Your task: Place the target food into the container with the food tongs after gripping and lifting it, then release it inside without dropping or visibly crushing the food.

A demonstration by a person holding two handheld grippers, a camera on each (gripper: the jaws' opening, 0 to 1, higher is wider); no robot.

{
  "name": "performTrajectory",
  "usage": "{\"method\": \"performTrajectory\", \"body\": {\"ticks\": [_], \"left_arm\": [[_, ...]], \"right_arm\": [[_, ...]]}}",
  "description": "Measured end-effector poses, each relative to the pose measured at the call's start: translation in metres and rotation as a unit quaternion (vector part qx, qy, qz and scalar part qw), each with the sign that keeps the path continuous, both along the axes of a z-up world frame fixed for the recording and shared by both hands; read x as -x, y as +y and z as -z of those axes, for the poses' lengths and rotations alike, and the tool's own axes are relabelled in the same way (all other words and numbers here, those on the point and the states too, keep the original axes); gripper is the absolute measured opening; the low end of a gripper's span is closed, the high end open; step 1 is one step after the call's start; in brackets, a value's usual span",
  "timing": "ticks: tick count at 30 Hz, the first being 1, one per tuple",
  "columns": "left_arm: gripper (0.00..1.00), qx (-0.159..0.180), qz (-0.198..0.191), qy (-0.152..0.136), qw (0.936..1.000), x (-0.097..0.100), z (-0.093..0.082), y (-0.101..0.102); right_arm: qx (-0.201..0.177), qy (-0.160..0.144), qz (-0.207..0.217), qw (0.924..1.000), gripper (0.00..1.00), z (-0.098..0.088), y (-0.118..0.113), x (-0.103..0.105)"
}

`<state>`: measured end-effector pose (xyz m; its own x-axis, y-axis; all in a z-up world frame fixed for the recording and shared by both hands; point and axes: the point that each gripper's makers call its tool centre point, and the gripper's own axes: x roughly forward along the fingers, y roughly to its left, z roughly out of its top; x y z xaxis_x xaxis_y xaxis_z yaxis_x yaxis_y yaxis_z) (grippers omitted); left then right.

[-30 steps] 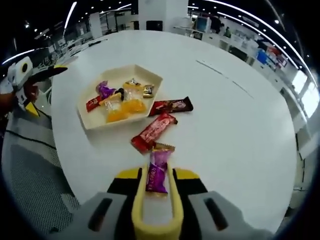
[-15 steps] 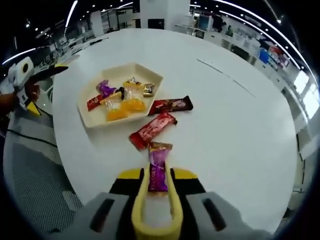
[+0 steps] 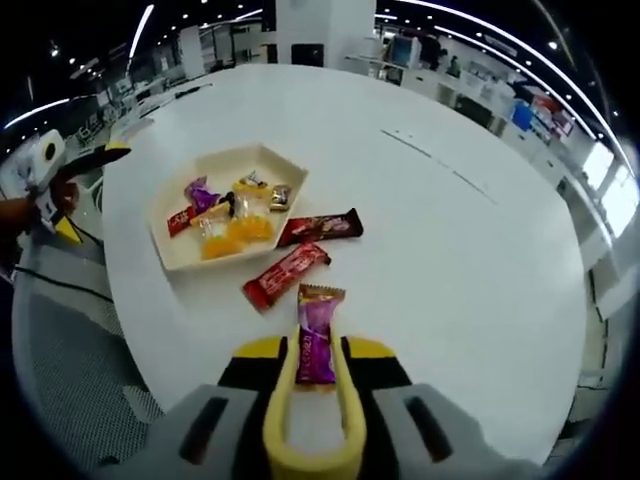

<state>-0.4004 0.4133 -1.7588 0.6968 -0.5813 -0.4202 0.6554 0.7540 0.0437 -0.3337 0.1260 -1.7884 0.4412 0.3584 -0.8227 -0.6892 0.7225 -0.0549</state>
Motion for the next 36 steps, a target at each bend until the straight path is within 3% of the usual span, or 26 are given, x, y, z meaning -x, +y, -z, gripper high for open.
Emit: {"method": "performTrajectory", "body": {"ticks": [16, 21, 36], "left_arm": [[1.00, 0.011, -0.003, -0.002, 0.9999, -0.001, -0.002, 0.001], [1.00, 0.011, -0.005, -0.003, 0.9999, -0.001, -0.002, 0.001], [1.00, 0.012, -0.001, -0.008, 0.9999, 0.000, -0.005, -0.001]], "right_arm": [[-0.007, -0.013, -0.004, 0.9999, 0.20, -0.027, 0.000, -0.019], [-0.009, -0.024, -0.020, 0.9995, 0.20, -0.042, 0.018, -0.027], [-0.022, -0.040, -0.093, 0.9946, 0.20, -0.072, 0.107, -0.054]]}}
